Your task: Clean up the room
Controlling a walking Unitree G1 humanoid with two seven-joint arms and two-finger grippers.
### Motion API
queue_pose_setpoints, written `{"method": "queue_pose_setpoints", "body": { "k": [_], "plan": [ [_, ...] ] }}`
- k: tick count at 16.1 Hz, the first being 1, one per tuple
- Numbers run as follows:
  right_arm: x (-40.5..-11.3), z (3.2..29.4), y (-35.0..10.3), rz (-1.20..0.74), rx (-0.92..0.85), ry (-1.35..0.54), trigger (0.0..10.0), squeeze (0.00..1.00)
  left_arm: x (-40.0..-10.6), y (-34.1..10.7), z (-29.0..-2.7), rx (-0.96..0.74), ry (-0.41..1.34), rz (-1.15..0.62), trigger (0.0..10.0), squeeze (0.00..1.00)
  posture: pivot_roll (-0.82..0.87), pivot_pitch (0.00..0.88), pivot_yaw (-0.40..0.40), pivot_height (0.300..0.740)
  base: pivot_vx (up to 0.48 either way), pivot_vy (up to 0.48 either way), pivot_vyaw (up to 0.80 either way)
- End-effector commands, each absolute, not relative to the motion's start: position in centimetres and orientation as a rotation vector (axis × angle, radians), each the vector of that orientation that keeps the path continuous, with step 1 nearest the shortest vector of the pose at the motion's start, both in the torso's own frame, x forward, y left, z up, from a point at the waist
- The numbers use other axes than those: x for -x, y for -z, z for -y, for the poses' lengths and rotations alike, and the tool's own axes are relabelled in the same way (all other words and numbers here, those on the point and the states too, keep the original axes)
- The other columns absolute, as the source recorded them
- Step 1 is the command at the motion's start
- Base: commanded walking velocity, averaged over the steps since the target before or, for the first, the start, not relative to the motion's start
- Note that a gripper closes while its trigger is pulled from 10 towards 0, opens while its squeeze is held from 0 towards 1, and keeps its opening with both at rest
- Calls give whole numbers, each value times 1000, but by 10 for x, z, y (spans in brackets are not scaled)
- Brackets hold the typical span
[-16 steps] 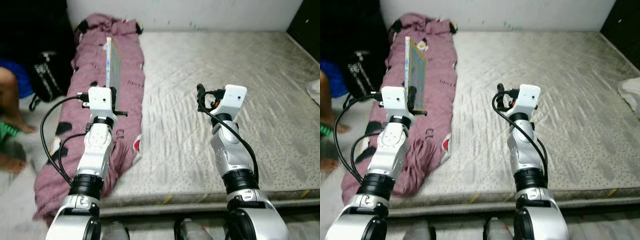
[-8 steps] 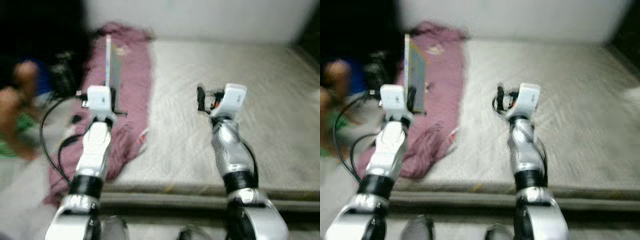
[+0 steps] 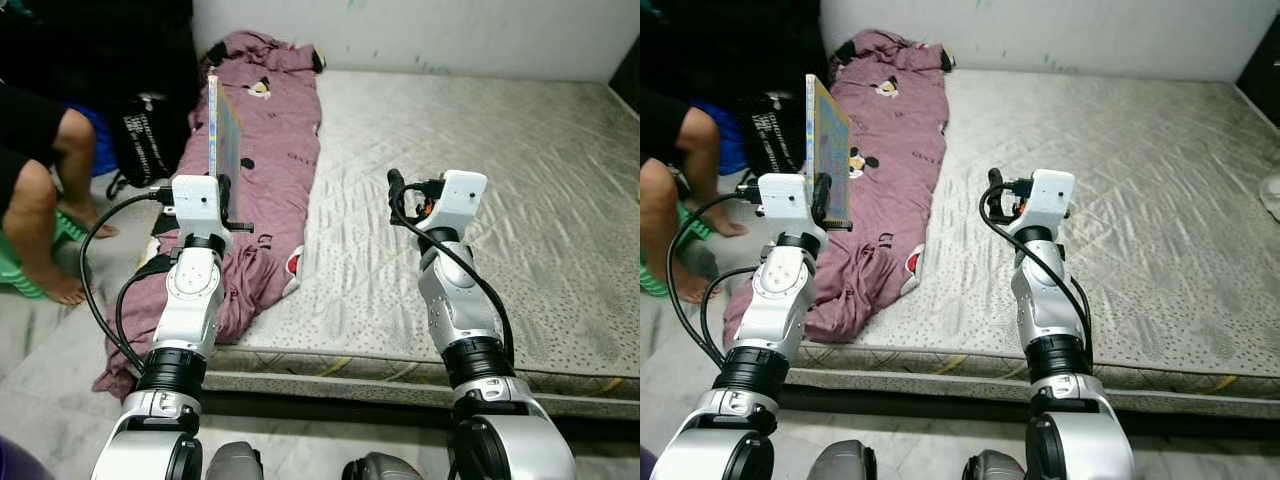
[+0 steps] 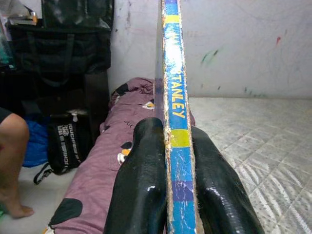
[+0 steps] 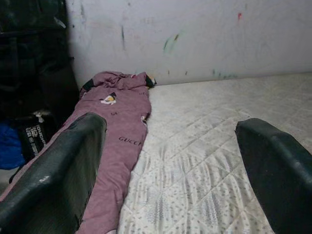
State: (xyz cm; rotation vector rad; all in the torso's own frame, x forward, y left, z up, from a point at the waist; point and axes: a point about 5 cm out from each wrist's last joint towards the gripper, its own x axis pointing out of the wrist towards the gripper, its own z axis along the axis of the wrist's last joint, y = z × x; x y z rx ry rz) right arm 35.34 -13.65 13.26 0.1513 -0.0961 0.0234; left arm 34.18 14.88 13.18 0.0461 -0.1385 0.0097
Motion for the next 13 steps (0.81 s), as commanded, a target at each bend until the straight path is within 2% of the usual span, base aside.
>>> {"method": "queue_pose_setpoints", "body": {
  "k": [1,3,7,13],
  "plan": [
    [-354,135,-133,90,-150,-34,10000,0,-343,-142,-149,-62,3,187,10000,0,18,0,-4,740,0,0,-800],
    [-354,134,-133,91,-147,-36,10000,0,-343,-143,-147,-61,19,189,10000,0,15,0,-2,740,0,0,-678],
    [-352,133,-131,93,-137,-49,10000,0,-342,-142,-145,-52,36,190,10000,0,14,0,-5,740,0,0,0],
    [-345,131,-128,97,-114,-74,10000,0,-330,-134,-147,-42,32,177,10000,0,25,0,-14,740,0,-348,0]
  ]
}}
